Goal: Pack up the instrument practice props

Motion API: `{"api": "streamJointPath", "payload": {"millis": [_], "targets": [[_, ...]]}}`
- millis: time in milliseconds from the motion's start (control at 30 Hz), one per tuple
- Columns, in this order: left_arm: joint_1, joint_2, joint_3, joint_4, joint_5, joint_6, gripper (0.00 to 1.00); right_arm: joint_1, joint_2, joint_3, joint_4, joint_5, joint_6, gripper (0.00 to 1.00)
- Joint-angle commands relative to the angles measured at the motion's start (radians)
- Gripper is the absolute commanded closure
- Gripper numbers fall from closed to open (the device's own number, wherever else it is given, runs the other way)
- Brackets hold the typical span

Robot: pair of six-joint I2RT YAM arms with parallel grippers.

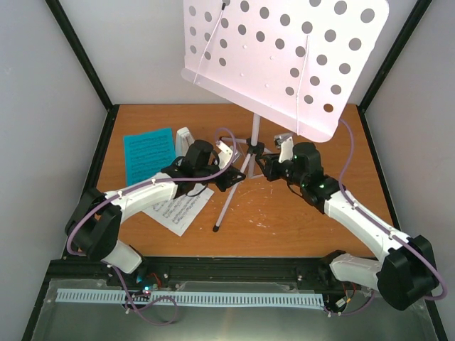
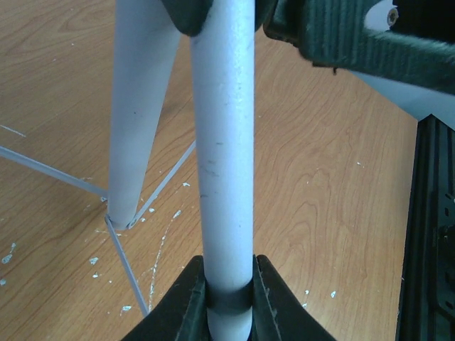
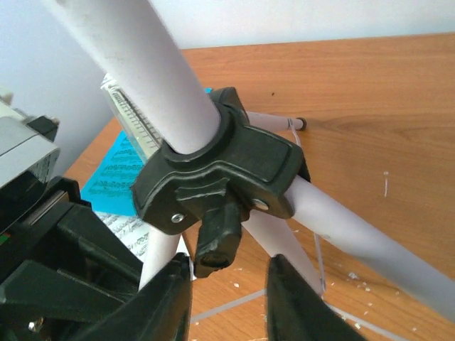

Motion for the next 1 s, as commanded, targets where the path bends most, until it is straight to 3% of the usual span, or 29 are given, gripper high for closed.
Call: {"api": "streamJointPath", "payload": {"millis": [0, 167, 267, 400, 700, 833, 867, 967], "targets": [[-0.003, -0.014, 0.016, 0.028, -0.024, 0.045, 0.93, 0.007, 0.017, 0.040, -0.006, 0.033, -0.072, 0.77], [-0.003, -0.022, 0.016, 0.025, -0.028, 0.041, 0.96, 0.009, 0.002, 0.023, -0.016, 0.061, -0.163, 0.94], [-0.003, -0.031, 0.014, 0.027, -0.024, 0.032, 0.97, 0.013, -0.001, 0.018, -0.022, 0.070, -0.253, 0.97], [-0.002, -0.041, 0.013, 0.030, -0.017, 0.022, 0.98, 0.034, -0.001, 0.022, -0.049, 0.114, -0.417, 0.97], [-0.003, -0.050, 0.014, 0.028, -0.012, 0.012, 1.00, 0.153, -0.015, 0.023, -0.088, 0.423, -0.797, 0.97], [-0.003, -0.052, 0.013, 0.031, -0.009, 0.008, 1.00, 0.171, -0.015, 0.022, -0.076, 0.480, -0.860, 0.97], [-0.003, -0.052, 0.013, 0.031, -0.009, 0.008, 1.00, 0.171, -0.024, 0.019, -0.064, 0.475, -0.858, 0.96], [-0.003, -0.053, 0.014, 0.030, -0.011, 0.008, 0.92, 0.171, -0.069, 0.000, -0.027, 0.437, -0.814, 0.78]]}}
